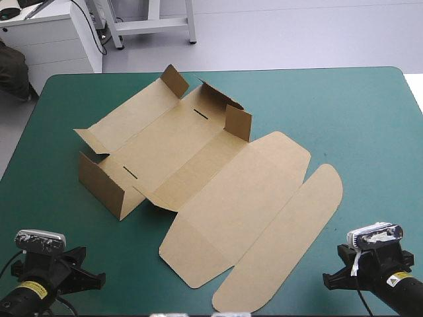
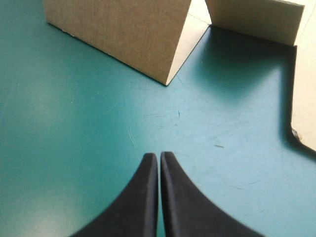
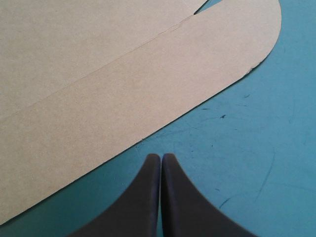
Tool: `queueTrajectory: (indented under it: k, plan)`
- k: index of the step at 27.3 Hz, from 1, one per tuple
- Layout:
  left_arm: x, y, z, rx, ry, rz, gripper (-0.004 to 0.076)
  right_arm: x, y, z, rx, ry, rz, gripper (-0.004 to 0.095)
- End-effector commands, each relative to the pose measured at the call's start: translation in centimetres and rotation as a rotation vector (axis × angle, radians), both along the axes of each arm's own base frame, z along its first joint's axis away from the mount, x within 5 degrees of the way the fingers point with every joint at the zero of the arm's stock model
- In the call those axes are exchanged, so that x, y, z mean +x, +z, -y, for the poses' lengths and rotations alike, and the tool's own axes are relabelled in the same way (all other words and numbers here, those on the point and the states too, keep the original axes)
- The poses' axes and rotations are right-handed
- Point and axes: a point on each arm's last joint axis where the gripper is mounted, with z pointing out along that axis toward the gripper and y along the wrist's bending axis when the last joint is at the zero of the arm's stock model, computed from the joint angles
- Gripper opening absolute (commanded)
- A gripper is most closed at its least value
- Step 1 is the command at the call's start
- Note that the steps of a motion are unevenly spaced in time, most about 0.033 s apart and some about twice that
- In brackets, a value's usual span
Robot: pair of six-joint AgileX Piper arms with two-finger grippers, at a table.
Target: Fold the box
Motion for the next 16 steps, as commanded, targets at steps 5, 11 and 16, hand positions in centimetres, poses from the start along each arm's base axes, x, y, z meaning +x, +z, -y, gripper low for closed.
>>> queueTrajectory:
  k: [5, 11, 16]
  plan:
    - [0.38, 1.08, 0.16, -0.026, -0.004, 0.065, -0.0008, 0.33, 1.02, -0.09, 0.017, -0.001, 0.053, 0.0029]
    - [0.38, 1.08, 0.16, -0.026, -0.004, 0.065, -0.0008, 0.24, 0.98, -0.13, 0.017, 0.005, 0.042, 0.0376]
    - [0.38, 1.08, 0.16, -0.026, -0.004, 0.065, -0.0008, -0.23, 0.92, -0.34, 0.030, 0.023, -0.016, 0.0754]
